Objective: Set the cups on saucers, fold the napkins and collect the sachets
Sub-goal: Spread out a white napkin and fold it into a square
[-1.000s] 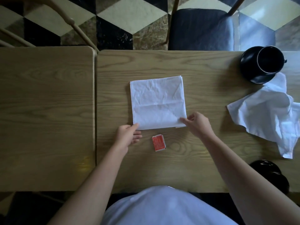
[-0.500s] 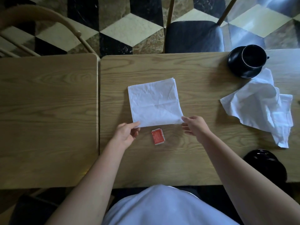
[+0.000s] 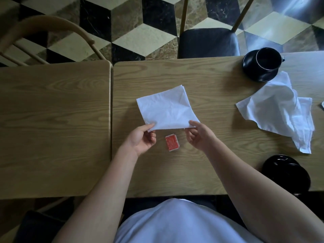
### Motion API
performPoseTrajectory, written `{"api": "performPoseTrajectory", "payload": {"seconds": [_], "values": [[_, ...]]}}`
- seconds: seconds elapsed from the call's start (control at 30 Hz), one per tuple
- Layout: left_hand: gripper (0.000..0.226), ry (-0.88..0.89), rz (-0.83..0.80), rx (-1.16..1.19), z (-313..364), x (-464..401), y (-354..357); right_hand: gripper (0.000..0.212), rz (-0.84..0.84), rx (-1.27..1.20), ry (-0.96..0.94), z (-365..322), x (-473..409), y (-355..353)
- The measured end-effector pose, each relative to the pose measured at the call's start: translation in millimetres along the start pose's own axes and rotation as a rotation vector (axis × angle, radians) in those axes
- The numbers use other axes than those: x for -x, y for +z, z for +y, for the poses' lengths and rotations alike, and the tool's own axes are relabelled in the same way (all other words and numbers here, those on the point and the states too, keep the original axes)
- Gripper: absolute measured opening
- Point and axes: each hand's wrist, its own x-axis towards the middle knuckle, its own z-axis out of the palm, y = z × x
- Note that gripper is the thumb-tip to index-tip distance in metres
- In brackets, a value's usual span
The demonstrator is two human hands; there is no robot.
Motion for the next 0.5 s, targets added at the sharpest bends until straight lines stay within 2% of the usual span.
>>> {"api": "performPoseTrajectory", "payload": {"seconds": [0.07,0.17,0.23,0.33,0.5], "values": [[0.005,0.013,0.041,-0.026,-3,4,-8,0.009,0.016,0.050,-0.054,5,3,-2],[0.003,0.062,0.127,-0.074,-10,8,-26,0.009,-0.010,0.292,-0.209,16,19,-13],[0.003,0.118,0.199,-0.147,-18,11,-40,0.008,-0.035,0.386,-0.245,28,31,-28],[0.006,0.165,0.303,-0.302,-38,10,-62,0.011,-0.007,0.451,-0.189,52,40,-55],[0.009,0.123,0.386,-0.449,-76,9,-90,0.016,0.089,0.629,-0.085,89,48,-87]]}}
